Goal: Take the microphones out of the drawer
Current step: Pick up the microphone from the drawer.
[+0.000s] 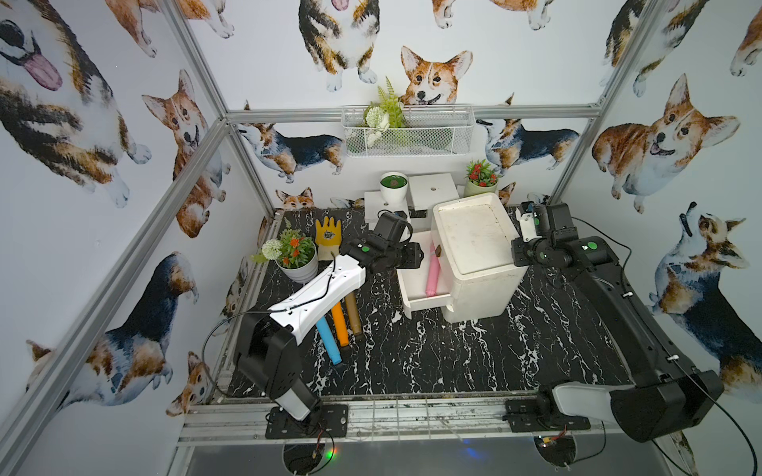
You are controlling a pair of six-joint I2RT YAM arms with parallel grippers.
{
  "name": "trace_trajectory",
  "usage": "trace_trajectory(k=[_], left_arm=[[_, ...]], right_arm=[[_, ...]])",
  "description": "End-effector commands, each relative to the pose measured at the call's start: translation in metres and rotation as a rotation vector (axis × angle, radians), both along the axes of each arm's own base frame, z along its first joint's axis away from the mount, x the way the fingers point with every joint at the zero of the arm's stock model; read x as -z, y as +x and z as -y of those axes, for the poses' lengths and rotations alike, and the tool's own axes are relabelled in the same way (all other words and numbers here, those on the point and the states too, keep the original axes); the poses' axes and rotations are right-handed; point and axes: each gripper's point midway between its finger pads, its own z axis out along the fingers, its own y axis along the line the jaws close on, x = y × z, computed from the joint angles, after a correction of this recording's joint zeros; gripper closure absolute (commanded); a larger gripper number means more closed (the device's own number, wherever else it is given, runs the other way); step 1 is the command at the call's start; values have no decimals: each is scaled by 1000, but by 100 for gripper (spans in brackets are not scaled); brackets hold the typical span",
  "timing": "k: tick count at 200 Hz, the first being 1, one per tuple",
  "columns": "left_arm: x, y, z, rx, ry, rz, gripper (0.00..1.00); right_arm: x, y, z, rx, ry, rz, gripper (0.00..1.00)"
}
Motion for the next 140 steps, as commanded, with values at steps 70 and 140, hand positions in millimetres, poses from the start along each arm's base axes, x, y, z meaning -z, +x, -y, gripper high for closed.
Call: trace_trajectory(k=[70,140], left_arm=[[45,-6,25,123,235,-30,48],[72,-6,47,144,237,-59,48]], right_arm=[[34,-34,3,-25,-39,-192,76],[34,-35,3,-26,-42,-190,75]])
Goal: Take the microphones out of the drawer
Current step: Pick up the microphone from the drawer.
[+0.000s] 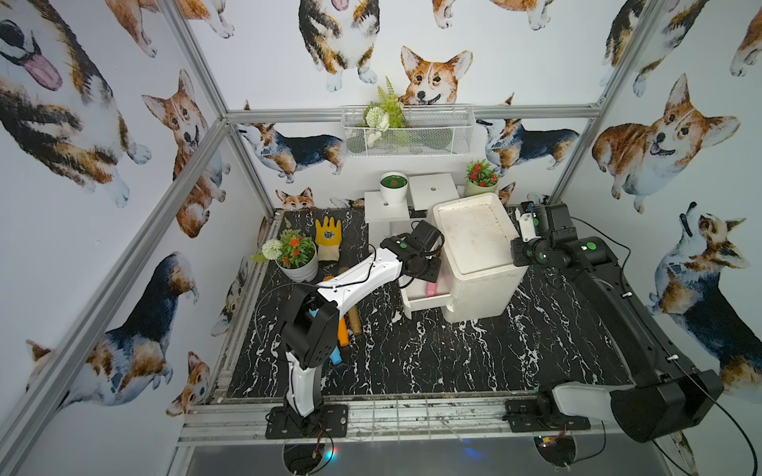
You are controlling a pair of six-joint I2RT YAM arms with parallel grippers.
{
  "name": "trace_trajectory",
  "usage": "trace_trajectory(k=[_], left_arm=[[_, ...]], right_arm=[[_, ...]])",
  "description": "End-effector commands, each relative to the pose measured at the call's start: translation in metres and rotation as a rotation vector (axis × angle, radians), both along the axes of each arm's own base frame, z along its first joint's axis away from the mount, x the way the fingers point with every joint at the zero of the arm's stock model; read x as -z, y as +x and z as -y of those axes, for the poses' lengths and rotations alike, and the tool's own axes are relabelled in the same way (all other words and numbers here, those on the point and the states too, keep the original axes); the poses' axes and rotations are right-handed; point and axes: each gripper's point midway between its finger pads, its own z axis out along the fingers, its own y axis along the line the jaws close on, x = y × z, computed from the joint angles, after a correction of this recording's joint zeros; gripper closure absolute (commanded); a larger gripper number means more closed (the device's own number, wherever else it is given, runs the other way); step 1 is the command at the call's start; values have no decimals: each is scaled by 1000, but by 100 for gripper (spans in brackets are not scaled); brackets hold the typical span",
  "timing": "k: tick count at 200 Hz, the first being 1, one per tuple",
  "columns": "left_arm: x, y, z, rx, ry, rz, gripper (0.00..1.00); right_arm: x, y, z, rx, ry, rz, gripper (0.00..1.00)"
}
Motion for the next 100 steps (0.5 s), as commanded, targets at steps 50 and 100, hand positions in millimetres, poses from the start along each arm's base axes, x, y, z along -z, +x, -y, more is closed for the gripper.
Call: trace_trajectory(k=[50,100], left_arm=[[16,5,12,-9,18,6,48],[29,4,10,-5,81,2,49]], right_arm=[[33,-36,3,-27,-35,-197,75],[35,-36,3,-27,-37,-199,75]])
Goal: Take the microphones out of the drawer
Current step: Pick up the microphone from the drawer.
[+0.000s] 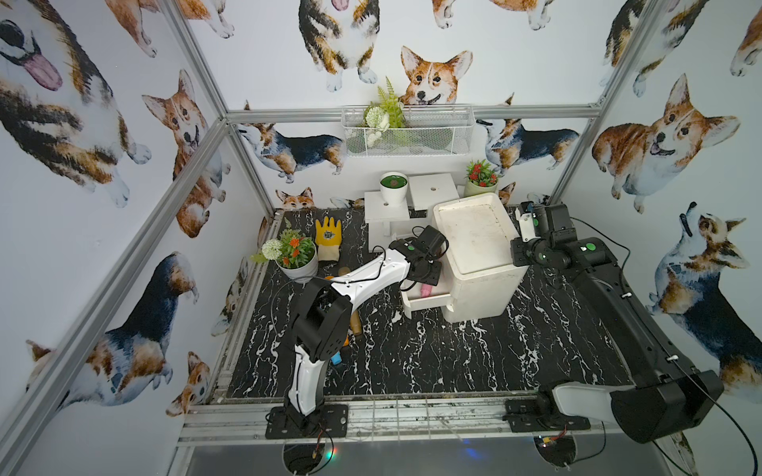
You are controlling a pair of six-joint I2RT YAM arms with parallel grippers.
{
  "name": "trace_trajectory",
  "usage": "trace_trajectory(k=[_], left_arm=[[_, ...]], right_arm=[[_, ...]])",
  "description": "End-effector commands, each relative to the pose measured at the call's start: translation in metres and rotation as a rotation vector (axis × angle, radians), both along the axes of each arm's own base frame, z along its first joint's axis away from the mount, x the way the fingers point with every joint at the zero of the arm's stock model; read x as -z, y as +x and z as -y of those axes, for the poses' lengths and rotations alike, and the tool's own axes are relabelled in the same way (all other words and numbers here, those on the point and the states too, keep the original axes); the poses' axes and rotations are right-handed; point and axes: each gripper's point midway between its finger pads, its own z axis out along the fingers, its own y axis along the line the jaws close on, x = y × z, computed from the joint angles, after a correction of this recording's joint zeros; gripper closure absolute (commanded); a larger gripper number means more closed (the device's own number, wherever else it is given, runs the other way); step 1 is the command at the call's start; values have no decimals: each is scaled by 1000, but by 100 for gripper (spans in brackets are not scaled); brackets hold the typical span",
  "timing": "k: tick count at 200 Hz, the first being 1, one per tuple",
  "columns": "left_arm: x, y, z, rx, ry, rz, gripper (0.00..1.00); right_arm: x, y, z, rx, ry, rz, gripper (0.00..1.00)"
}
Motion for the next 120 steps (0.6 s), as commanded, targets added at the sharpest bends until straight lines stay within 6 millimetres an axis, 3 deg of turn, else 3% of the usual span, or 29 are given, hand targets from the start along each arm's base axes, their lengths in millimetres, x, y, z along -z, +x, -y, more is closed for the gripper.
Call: trace_trajectory(k=[1,35,120], left_arm=[[0,-1,10,51,-2,13,49],[8,-3,10,50,10,-4,51],[4,1,1,-50,16,7,64]], right_arm=[[36,-37,3,-30,-37,-209,75],[36,-37,3,-30,-38,-212,75],[36,-37,3,-31,-39,-209,75]])
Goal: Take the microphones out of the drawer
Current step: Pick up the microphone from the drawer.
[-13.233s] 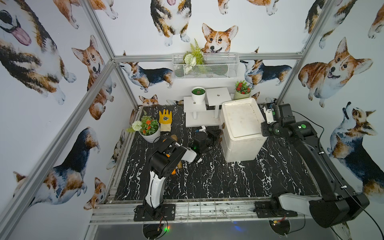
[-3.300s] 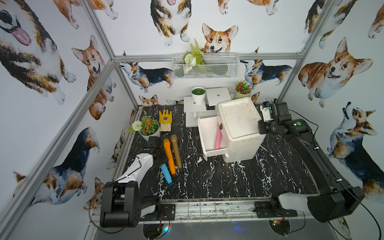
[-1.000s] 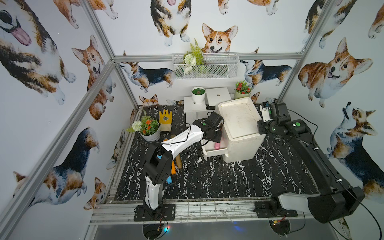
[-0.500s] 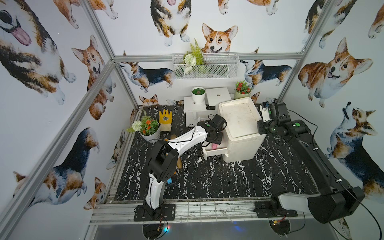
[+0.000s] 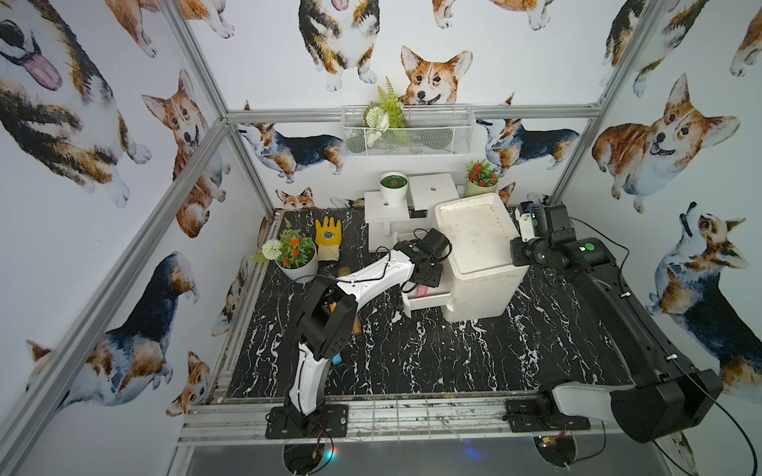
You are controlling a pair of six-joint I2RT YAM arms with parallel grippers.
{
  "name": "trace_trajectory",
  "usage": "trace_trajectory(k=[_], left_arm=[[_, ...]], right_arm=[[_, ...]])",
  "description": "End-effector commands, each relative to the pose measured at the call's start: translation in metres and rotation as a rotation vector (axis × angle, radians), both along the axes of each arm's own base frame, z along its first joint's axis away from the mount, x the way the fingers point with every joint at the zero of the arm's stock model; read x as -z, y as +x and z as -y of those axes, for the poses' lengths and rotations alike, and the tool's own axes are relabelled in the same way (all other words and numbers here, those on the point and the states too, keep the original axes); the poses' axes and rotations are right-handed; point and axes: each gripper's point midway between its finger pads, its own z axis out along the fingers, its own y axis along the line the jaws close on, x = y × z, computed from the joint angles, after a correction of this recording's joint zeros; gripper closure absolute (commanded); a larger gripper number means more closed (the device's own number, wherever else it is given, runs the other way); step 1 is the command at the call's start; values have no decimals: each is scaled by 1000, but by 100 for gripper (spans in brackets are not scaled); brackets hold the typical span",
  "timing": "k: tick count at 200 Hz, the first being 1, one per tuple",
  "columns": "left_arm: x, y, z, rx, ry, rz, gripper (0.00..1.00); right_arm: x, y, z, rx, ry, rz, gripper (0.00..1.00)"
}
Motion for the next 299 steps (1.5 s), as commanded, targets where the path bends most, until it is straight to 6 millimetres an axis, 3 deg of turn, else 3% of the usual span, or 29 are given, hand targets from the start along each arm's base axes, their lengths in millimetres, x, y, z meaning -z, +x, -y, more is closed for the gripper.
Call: trace_trajectory(k=[1,108,188,299], left_arm=[[-5,1,3,-29,-22,10,64],[-8,14,-12,-295,-72,45,67],[-17,19,-16,-370,-132,86,66],[-56,19,-12,-372,-258,147,66]], right_arm=[[37,-39,3,-35,-37,-218,75],[37,-38,2,-35,-37,-219,75],[38,-38,3,-34,-41,-219,75],[38,-39,4,-34,-43,-219,75]])
